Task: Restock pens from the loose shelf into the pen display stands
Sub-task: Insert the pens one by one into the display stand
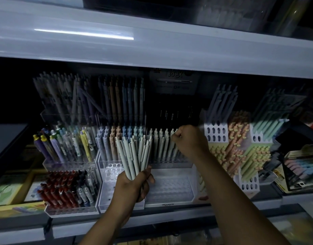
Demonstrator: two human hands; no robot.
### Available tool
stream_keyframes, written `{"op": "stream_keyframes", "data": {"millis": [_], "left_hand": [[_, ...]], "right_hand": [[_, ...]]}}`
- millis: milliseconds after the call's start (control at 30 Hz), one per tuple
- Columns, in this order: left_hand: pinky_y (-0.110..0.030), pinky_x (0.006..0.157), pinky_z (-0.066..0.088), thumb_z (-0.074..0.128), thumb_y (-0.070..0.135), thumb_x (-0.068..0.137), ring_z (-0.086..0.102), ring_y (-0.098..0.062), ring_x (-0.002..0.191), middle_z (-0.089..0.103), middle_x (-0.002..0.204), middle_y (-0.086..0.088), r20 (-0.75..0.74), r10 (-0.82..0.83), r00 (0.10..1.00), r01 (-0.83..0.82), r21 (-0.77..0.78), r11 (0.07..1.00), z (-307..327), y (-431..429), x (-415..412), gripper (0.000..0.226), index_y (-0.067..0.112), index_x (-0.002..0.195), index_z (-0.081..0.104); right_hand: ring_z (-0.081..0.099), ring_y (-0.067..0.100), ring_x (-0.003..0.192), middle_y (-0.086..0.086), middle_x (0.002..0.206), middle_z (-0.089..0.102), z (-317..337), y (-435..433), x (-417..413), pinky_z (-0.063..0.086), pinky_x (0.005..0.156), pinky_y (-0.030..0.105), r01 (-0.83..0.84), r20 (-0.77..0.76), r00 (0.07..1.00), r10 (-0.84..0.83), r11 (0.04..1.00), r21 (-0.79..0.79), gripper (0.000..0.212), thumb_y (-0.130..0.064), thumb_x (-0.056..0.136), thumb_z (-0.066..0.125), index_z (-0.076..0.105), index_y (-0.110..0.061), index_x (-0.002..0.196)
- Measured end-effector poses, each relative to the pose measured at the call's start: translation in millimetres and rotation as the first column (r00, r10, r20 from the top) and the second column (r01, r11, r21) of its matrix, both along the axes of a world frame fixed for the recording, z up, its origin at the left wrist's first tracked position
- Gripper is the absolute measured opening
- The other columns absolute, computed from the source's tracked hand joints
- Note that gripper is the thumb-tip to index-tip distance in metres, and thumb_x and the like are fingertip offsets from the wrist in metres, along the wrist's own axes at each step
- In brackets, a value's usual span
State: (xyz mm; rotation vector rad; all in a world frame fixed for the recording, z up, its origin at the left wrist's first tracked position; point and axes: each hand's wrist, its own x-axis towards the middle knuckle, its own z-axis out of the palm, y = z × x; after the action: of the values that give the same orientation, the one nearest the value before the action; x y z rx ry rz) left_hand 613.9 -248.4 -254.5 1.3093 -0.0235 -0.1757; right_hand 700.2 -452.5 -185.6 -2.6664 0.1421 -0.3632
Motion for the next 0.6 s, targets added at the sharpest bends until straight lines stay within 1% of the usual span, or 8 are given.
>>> {"op": "stream_keyframes", "data": {"millis": [100, 133, 233, 300, 400, 500, 600], "left_hand": [[-0.026, 0.045, 0.022, 0.063, 0.020, 0.098, 0.028, -0.018, 0.042, 0.043, 0.059, -0.021, -0.003, 0.001, 1.000, -0.001, -0.005, 1.000, 0, -1, 0, 0.036, 0.010, 0.065, 0.071], [-0.026, 0.045, 0.022, 0.063, 0.020, 0.098, 0.028, -0.018, 0.041, 0.043, 0.059, -0.022, -0.007, 0.004, 1.000, -0.004, -0.007, 1.000, 0, -2, 1, 0.036, 0.011, 0.064, 0.071], [-0.026, 0.045, 0.022, 0.063, 0.019, 0.098, 0.028, -0.017, 0.042, 0.045, 0.060, -0.022, -0.007, 0.005, 1.000, -0.005, -0.008, 1.000, 0, -2, 1, 0.035, 0.011, 0.065, 0.071], [-0.026, 0.045, 0.023, 0.063, 0.020, 0.099, 0.028, -0.017, 0.041, 0.044, 0.058, -0.021, -0.005, 0.001, 1.000, -0.001, -0.002, 1.000, -1, -1, 0, 0.035, 0.009, 0.066, 0.071], [-0.025, 0.044, 0.023, 0.063, 0.021, 0.098, 0.027, -0.017, 0.039, 0.038, 0.051, -0.014, -0.005, -0.003, 1.000, 0.003, 0.006, 1.000, 0, 0, 0, 0.037, 0.003, 0.067, 0.069], [-0.024, 0.044, 0.023, 0.062, 0.021, 0.099, 0.026, -0.016, 0.039, 0.037, 0.047, -0.011, 0.001, 0.001, 1.000, -0.001, 0.009, 1.000, 2, 1, -1, 0.038, 0.000, 0.067, 0.068], [-0.024, 0.043, 0.024, 0.062, 0.019, 0.099, 0.026, -0.017, 0.038, 0.036, 0.046, -0.010, 0.004, 0.005, 1.000, -0.005, 0.014, 1.000, 2, 1, -1, 0.038, -0.001, 0.067, 0.068]], "right_hand": [[0.061, 0.027, 0.061, 0.009, 0.059, 0.059, 6, 0, 4, 0.056, 0.065, 0.038, -0.045, -0.018, 0.999, 0.044, 0.999, -0.022, 0.035, -0.026, 0.090, 0.065, 0.054, -0.009, 0.061], [0.061, 0.028, 0.062, 0.010, 0.060, 0.059, 7, 1, 5, 0.057, 0.066, 0.039, -0.057, -0.024, 0.998, 0.056, 0.998, -0.035, 0.036, -0.026, 0.090, 0.065, 0.054, -0.009, 0.060], [0.066, 0.031, 0.070, 0.009, 0.067, 0.064, 6, 3, 7, 0.058, 0.071, 0.041, -0.061, -0.030, 0.998, 0.060, 0.996, -0.057, 0.033, -0.029, 0.088, 0.067, 0.059, -0.011, 0.062], [0.067, 0.029, 0.072, 0.009, 0.070, 0.067, 5, 4, 6, 0.059, 0.072, 0.041, -0.052, -0.021, 0.998, 0.051, 0.997, -0.051, 0.032, -0.030, 0.089, 0.067, 0.062, -0.010, 0.064], [0.068, 0.026, 0.074, 0.008, 0.074, 0.072, 2, 3, 2, 0.059, 0.071, 0.040, -0.016, -0.001, 1.000, 0.016, 1.000, 0.003, 0.029, -0.032, 0.090, 0.069, 0.069, -0.009, 0.071], [0.068, 0.025, 0.071, 0.007, 0.072, 0.071, -5, 2, -3, 0.059, 0.070, 0.040, 0.026, 0.031, 0.999, -0.028, 0.998, 0.064, 0.030, -0.033, 0.089, 0.071, 0.071, -0.008, 0.074], [0.070, 0.027, 0.080, 0.006, 0.081, 0.075, -10, 3, -10, 0.059, 0.073, 0.042, 0.054, 0.071, 0.995, -0.063, 0.991, 0.120, 0.025, -0.032, 0.089, 0.072, 0.075, -0.010, 0.079]]}}
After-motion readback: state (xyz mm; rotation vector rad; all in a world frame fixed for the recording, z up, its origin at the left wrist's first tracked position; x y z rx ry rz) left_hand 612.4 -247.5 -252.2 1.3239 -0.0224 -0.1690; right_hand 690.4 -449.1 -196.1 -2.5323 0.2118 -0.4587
